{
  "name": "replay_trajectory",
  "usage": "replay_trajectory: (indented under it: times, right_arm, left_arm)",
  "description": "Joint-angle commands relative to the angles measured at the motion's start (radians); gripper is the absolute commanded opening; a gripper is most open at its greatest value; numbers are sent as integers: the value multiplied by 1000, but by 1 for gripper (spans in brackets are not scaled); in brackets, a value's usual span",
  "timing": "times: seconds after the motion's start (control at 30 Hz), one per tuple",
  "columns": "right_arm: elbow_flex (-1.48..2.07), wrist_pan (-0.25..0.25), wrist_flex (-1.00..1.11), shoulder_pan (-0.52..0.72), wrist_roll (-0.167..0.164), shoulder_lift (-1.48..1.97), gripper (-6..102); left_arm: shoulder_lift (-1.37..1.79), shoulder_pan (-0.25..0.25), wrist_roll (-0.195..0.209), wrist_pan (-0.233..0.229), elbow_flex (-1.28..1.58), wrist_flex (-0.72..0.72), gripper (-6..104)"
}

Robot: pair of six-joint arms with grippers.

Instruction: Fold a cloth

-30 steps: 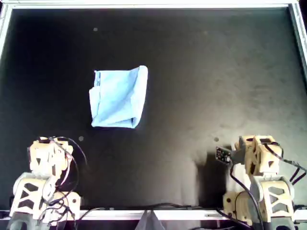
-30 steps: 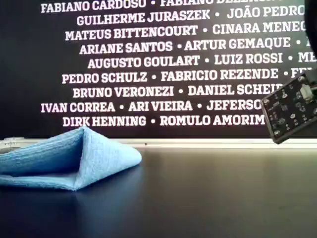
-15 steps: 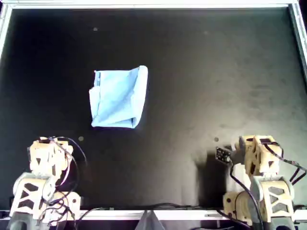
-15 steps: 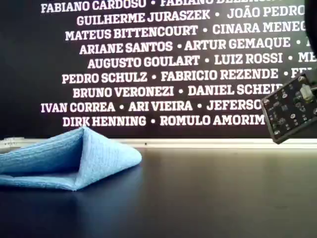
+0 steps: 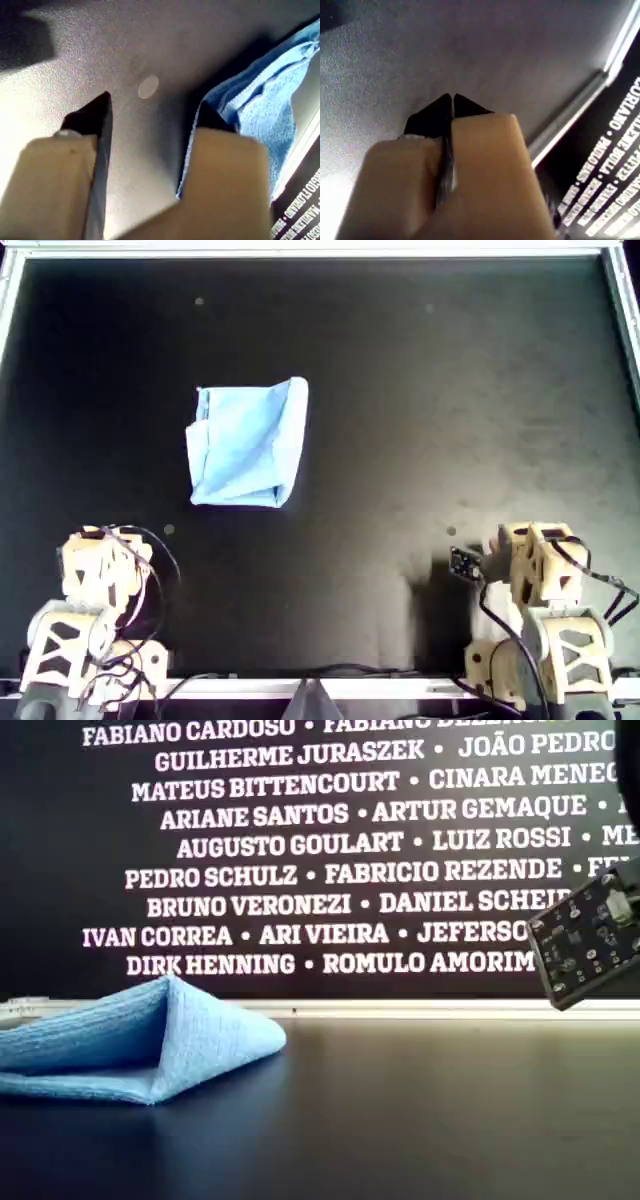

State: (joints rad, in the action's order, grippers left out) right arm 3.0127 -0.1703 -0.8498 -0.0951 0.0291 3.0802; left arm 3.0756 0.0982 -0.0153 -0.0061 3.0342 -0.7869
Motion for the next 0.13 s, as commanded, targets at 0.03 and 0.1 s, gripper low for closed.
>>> replay_trajectory:
  times: [0.03,0.1]
  right_arm:
    - [15,5,-12,-6,-3,40,-2]
    - [15,5,-12,-6,-3,40,-2]
  left_arm:
    - [15,-21,2,-3,-11,0,61]
    - [15,-21,2,-3,-11,0,61]
